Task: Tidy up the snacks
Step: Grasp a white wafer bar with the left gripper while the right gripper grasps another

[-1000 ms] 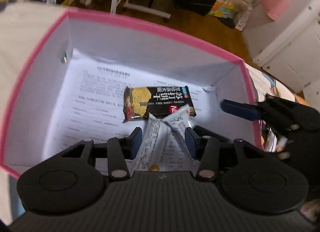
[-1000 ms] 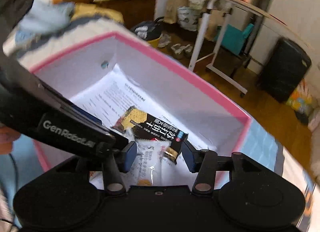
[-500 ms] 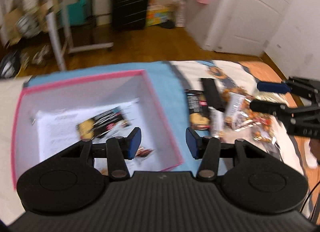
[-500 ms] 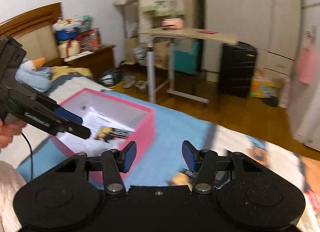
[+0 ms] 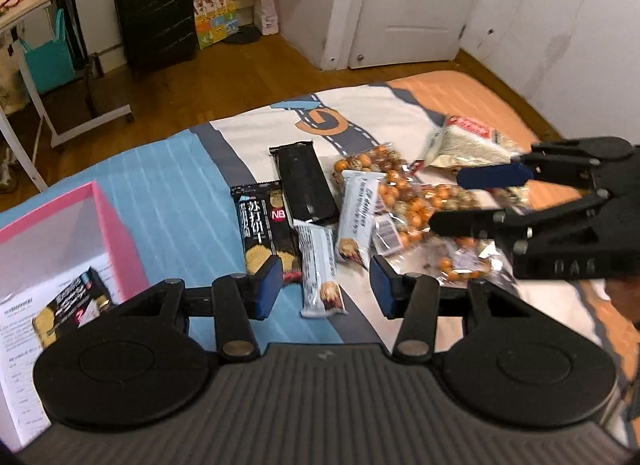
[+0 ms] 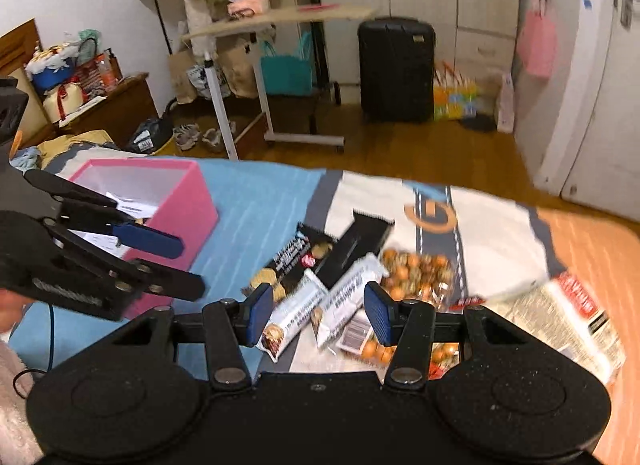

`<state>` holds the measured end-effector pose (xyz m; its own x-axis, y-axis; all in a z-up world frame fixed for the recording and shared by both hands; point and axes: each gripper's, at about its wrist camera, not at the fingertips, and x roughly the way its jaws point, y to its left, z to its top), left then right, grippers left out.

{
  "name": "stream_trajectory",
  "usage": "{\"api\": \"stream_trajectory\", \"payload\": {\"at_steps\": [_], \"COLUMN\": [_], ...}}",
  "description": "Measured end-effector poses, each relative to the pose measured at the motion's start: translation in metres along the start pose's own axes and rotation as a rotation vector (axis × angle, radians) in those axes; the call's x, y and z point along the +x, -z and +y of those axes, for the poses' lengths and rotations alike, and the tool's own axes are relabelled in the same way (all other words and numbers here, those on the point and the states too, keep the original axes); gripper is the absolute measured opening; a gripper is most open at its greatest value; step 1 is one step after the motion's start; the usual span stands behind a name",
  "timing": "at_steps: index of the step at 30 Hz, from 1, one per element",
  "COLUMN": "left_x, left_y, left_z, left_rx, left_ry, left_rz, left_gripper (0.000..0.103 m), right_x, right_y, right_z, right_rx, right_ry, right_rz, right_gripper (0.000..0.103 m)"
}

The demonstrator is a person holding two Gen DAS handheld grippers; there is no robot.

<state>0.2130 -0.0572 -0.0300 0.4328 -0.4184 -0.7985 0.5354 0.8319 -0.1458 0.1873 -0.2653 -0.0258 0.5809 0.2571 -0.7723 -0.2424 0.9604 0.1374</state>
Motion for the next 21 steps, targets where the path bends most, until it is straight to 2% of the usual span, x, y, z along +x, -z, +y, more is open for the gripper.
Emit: {"api": "stream_trajectory", "payload": {"at_steps": [3, 5, 8, 11, 14, 16, 18, 21], "left_x": [0.026, 0.035, 0.05, 0.071, 0.089, 0.097, 0.105, 0.11], "left_y": [-0.005, -0.005, 0.0, 0.005, 0.008, 0.01, 0.015, 0.026], "left_z": [0.003, 0.009, 0.009, 0.006, 0.005, 0.012, 0.019, 0.017], "left_rx": [-0.023, -0.056, -0.045, -0.077, -0.051, -0.097, -0.141, -0.124], "left_ry": [-0.009, -0.041, -0.05, -0.051, -0.093, -0.08, -0.031, -0.033], "left_rz": [0.028, -0.003, 0.005, 0.021, 0.026, 0.029, 0.056, 0.061], "left_gripper": [0.046, 0.046, 0.046, 0.044, 0.044, 0.044, 0.044, 0.044], "right_x": [0.019, 0.033, 0.055, 0.071, 0.082, 0.082, 0.078, 0.07], "right_y": [0.009, 0.014, 0.022, 0.029, 0.038, 0.041, 0.044, 0.044], "right_z": [-0.01, -0.015, -0.02, -0.021, -0.017, -0.018, -0.022, -0.028], "right_rx": [0.028, 0.033, 0.033, 0.002, -0.072, -0.077, -0.059, -0.017], "right_ry": [0.002, -0.006, -0.002, 0.055, 0.124, 0.121, 0.099, 0.066], "right_rz": [-0.009, -0.004, -0.001, 0.002, -0.01, -0.012, -0.025, -0.034], "right_gripper": [0.055, 0.055, 0.055, 0.053, 0.053, 0.053, 0.053, 0.053]}}
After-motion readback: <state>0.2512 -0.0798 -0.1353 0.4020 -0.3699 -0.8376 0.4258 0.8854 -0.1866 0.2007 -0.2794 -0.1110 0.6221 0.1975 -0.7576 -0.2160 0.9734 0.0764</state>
